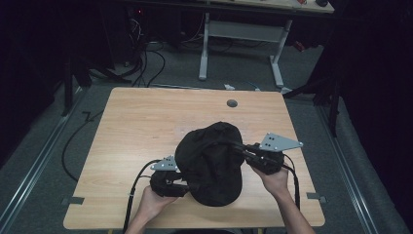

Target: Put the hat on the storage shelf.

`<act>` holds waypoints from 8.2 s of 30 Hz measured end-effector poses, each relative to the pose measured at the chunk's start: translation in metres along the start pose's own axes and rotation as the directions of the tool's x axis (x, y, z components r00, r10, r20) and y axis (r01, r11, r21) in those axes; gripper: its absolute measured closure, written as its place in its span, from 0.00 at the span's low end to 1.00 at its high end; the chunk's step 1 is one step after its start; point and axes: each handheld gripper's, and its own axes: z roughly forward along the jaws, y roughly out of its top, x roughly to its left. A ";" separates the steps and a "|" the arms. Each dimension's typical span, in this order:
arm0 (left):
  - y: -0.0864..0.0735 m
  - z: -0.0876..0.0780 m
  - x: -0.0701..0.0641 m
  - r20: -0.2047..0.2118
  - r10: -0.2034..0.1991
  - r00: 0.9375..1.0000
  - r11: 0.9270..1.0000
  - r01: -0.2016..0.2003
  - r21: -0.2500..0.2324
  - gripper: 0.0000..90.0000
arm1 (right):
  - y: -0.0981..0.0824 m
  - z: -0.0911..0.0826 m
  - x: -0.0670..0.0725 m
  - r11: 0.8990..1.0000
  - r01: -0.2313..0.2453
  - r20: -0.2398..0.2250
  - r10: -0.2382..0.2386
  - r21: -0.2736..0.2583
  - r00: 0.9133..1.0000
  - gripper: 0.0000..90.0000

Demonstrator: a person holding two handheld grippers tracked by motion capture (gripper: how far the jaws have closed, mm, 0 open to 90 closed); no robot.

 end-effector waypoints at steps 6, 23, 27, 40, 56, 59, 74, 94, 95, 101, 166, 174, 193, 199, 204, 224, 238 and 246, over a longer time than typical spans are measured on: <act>-0.002 0.002 -0.005 -0.002 0.014 1.000 0.999 -0.014 0.035 0.73 | -0.001 0.005 -0.001 1.000 0.020 0.036 -0.021 0.011 0.999 0.96; 0.001 -0.008 -0.014 0.085 0.006 0.996 0.999 -0.011 0.048 0.95 | -0.003 0.012 -0.001 0.998 0.061 0.067 -0.062 0.009 0.996 0.92; 0.002 -0.012 -0.016 0.098 0.012 0.995 1.000 -0.015 0.025 0.96 | -0.002 0.009 -0.003 0.999 0.033 0.069 -0.030 -0.032 0.997 0.81; 0.009 -0.022 -0.016 0.070 0.034 0.997 0.999 -0.031 -0.040 0.96 | -0.022 -0.001 -0.012 0.999 -0.038 0.095 0.040 -0.021 0.995 0.57; 0.022 -0.033 -0.012 0.007 0.033 0.999 0.986 -0.032 -0.161 0.96 | -0.098 0.007 -0.023 0.954 -0.241 0.163 0.213 0.177 0.963 0.50; 0.024 -0.035 -0.013 -0.009 0.041 0.999 0.984 -0.042 -0.175 0.96 | -0.111 0.010 -0.028 0.920 -0.305 0.207 0.258 0.245 0.944 0.48; 0.041 -0.046 -0.009 -0.068 0.054 0.996 0.966 -0.069 -0.249 0.95 | -0.136 0.015 -0.034 0.893 -0.346 0.359 0.234 0.288 0.903 0.45; 0.086 -0.054 0.000 -0.167 0.057 0.984 0.926 -0.114 -0.361 0.95 | -0.145 0.018 -0.029 0.886 -0.343 0.423 0.194 0.311 0.885 0.40; 0.086 -0.054 0.000 -0.167 0.057 0.984 0.926 -0.114 -0.361 0.95 | -0.145 0.018 -0.029 0.886 -0.343 0.423 0.194 0.311 0.885 0.40; 0.103 -0.049 0.002 -0.216 0.078 0.973 0.910 -0.158 -0.384 0.95 | -0.145 0.018 -0.029 0.887 -0.341 0.422 0.193 0.311 0.886 0.40; 0.117 0.012 0.060 -0.474 0.089 0.876 0.917 -0.257 -0.304 0.95 | -0.145 0.018 -0.029 0.889 -0.333 0.417 0.186 0.314 0.890 0.40; 0.108 0.015 0.070 -0.471 0.062 0.880 0.927 -0.226 -0.300 0.95 | -0.145 0.018 -0.028 0.888 -0.336 0.415 0.190 0.315 0.890 0.39; 0.105 0.007 0.067 -0.492 0.011 0.870 0.931 -0.189 -0.312 0.49 | -0.145 0.018 -0.028 0.887 -0.338 0.413 0.192 0.314 0.890 0.39; 0.106 0.000 0.063 -0.482 0.004 0.876 0.928 -0.184 -0.325 0.43 | -0.145 0.018 -0.028 0.887 -0.337 0.413 0.192 0.314 0.890 0.39; 0.106 -0.007 0.059 -0.476 0.007 0.879 0.928 -0.183 -0.325 0.42 | -0.145 0.018 -0.028 0.887 -0.338 0.413 0.193 0.314 0.890 0.39; 0.101 -0.030 0.047 -0.458 -0.006 0.889 0.923 -0.171 -0.345 0.41 | -0.145 0.018 -0.028 0.887 -0.338 0.413 0.192 0.315 0.890 0.39; 0.083 -0.047 0.044 -0.442 -0.036 0.896 0.921 -0.142 -0.362 0.39 | -0.145 0.018 -0.028 0.888 -0.334 0.409 0.190 0.315 0.892 0.39; 0.071 -0.052 0.045 -0.439 -0.050 0.897 0.924 -0.125 -0.361 0.39 | -0.145 0.019 -0.028 0.889 -0.332 0.409 0.188 0.316 0.893 0.39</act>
